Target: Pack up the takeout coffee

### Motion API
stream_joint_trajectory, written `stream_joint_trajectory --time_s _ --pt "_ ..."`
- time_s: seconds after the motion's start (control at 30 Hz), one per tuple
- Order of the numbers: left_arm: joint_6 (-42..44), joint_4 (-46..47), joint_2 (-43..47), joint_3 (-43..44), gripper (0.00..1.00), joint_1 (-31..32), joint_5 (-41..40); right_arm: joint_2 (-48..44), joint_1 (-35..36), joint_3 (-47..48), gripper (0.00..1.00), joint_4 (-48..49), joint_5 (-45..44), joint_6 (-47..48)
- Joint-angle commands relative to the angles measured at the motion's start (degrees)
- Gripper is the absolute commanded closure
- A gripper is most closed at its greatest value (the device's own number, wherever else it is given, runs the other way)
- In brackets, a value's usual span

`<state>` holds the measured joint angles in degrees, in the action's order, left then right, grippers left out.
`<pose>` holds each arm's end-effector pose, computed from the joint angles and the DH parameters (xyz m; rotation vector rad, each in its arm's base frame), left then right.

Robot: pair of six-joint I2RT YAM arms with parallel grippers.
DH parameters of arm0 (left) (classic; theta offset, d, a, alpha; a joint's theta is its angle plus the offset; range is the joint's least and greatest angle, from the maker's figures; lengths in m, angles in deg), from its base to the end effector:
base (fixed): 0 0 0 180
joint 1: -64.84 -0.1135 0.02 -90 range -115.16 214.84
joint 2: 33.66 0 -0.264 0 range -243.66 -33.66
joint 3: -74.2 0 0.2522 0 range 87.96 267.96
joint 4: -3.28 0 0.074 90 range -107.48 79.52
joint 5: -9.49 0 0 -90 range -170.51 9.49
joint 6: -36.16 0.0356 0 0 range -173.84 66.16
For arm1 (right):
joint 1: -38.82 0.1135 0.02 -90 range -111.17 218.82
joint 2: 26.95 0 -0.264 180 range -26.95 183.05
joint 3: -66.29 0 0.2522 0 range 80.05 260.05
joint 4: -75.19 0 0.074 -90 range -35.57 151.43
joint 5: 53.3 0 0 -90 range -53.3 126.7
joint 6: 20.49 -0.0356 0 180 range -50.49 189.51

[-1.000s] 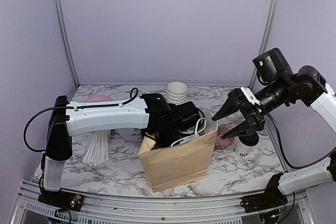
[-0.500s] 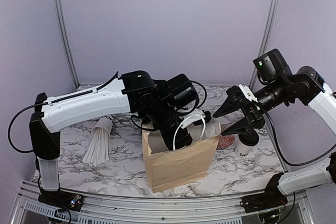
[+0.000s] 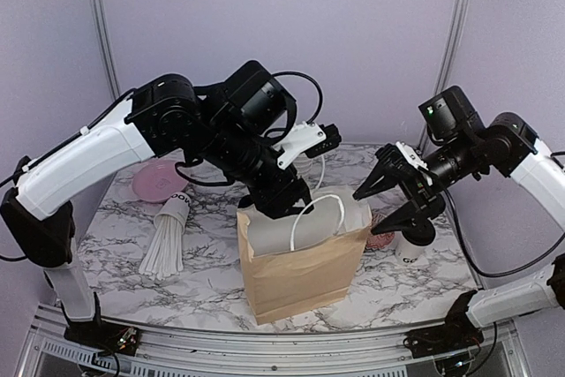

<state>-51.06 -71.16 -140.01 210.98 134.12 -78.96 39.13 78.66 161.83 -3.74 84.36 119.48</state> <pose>0.1373 -0.3657 0.4184 1.4344 1.9485 -0.5903 0.1338 0.1459 0.4044 -1.8267 1.3191 0.9059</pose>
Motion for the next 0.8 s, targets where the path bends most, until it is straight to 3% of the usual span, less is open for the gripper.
stream_joint_trajectory --time_s 0.0,0.27,0.6,0.67,0.77 --pt "-2.2 1.42 5.47 -0.28 0.44 -0.02 -5.67 2.78 0.0 -0.53 0.32 0.74 4.69 -0.76" --pt "-8.1 7.02 10.21 -6.54 0.37 -2.58 -13.31 5.61 5.84 1.31 0.3 4.72 1.79 -3.95" --pt "-11.38 15.18 5.23 -9.29 0.34 -10.6 -2.98 8.86 8.79 3.65 0.35 7.16 0.77 -6.88" --pt "-11.16 17.56 4.21 -9.18 0.37 -11.97 2.69 9.12 9.31 4.3 0.39 7.11 0.99 -6.82" --pt "-10.81 19.42 1.85 -7.17 0.49 -13.04 7.69 9.58 9.47 6.26 0.45 5.24 1.24 -5.73"
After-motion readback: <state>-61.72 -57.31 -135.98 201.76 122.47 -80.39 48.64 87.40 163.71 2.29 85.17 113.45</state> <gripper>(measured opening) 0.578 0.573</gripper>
